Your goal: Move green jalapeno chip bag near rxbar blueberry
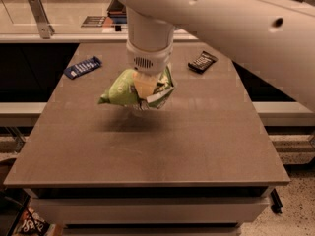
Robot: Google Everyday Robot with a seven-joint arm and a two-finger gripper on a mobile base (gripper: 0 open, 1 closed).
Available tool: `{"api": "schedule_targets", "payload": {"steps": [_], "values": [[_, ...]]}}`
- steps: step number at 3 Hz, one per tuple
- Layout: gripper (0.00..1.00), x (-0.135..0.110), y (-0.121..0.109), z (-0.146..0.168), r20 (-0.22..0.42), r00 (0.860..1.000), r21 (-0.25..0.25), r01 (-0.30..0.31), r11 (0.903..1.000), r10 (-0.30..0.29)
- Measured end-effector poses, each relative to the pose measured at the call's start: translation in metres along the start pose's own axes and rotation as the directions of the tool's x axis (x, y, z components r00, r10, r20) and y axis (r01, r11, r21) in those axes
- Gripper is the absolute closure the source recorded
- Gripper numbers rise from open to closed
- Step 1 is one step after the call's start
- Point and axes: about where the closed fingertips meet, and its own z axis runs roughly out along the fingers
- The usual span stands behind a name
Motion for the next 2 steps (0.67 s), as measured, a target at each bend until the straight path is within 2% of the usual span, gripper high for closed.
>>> {"api": "schedule_targets", "payload": {"steps": [1,2], "values": [[1.0,-0.02,-0.042,-0.013,0.013,1.0,0.047,-0.019,0.9987,0.019],[1.0,-0.04,-0.076,-0.014,0.054,0.998,0.085,-0.03,0.9959,0.025]]}}
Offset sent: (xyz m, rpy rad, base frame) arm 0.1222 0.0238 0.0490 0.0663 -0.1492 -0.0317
